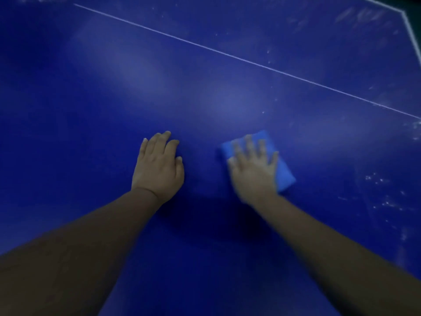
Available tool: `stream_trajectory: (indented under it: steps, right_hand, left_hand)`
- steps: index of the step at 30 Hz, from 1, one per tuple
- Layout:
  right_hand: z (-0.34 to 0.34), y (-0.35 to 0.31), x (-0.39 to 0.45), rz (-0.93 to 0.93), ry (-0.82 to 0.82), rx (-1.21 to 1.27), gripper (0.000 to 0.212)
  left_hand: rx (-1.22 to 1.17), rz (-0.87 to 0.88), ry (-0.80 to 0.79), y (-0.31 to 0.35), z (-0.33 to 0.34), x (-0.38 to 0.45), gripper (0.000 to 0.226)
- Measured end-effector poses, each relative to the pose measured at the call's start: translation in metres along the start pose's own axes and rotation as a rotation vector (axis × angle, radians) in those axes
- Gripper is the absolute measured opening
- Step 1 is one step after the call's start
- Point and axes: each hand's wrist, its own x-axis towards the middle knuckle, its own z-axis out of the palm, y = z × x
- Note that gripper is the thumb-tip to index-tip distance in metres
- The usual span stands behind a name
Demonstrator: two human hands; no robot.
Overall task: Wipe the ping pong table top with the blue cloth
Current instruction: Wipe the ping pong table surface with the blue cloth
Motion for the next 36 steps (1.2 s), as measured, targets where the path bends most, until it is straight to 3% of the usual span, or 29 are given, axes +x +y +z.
stream_trajectory:
  steps: [2, 3, 6, 8, 10, 15, 18, 20, 23, 25, 27, 30, 31, 32, 36]
  right_hand:
    - [0.006, 0.0, -0.005, -0.288, -0.046, -0.032, 0.056]
    - [0.001, 0.017, 0.007, -0.261, -0.043, -0.051, 0.056]
    - [-0.016, 0.092, 0.036, 0.237, -0.032, -0.066, 0.058]
    - [-0.016, 0.107, 0.033, 0.345, 0.0, -0.029, 0.058]
    - [-0.01, 0.075, 0.027, 0.232, 0.04, -0.052, 0.058]
    - [0.001, -0.038, 0.085, -0.263, 0.003, 0.051, 0.058]
    - [-0.005, -0.028, 0.142, -0.27, 0.005, 0.004, 0.054]
    - [-0.012, 0.034, 0.162, -0.07, 0.022, -0.094, 0.054]
    - [-0.035, 0.144, 0.166, 0.521, 0.049, 0.08, 0.056]
    - [-0.04, 0.148, 0.157, 0.718, 0.051, 0.138, 0.056]
    - [-0.025, 0.094, 0.15, 0.488, 0.116, 0.034, 0.055]
    - [-0.006, 0.024, 0.134, -0.173, -0.023, -0.01, 0.057]
    - [-0.009, 0.029, 0.139, -0.238, -0.053, -0.032, 0.057]
    - [-0.015, 0.048, 0.149, -0.164, -0.031, -0.052, 0.056]
    - [-0.034, 0.14, 0.157, 0.472, 0.011, 0.039, 0.057]
  left_hand:
    - [0.001, -0.03, 0.004, 0.011, 0.011, 0.03, 0.05]
    - [0.006, -0.046, -0.006, 0.014, 0.017, 0.043, 0.052]
    - [0.044, -0.062, -0.055, 0.017, 0.032, 0.065, 0.059]
    - [0.075, -0.057, -0.052, 0.015, 0.038, 0.067, 0.062]
    - [0.07, -0.061, -0.021, 0.015, 0.041, 0.068, 0.066]
    - [0.02, -0.086, 0.039, 0.016, 0.039, 0.068, 0.071]
    - [0.017, -0.093, 0.03, 0.014, 0.042, 0.069, 0.071]
    - [0.027, -0.091, 0.006, 0.014, 0.042, 0.072, 0.07]
    - [0.042, -0.094, -0.008, 0.015, 0.042, 0.073, 0.066]
    - [0.043, -0.098, -0.016, 0.016, 0.041, 0.072, 0.066]
    - [0.046, -0.107, -0.024, 0.017, 0.039, 0.073, 0.067]
    - [0.055, -0.108, -0.038, 0.017, 0.039, 0.074, 0.068]
    - [0.058, -0.107, -0.042, 0.017, 0.039, 0.074, 0.068]
    - [0.059, -0.106, -0.041, 0.017, 0.039, 0.073, 0.068]
    - [0.054, -0.111, -0.059, 0.019, 0.037, 0.074, 0.067]
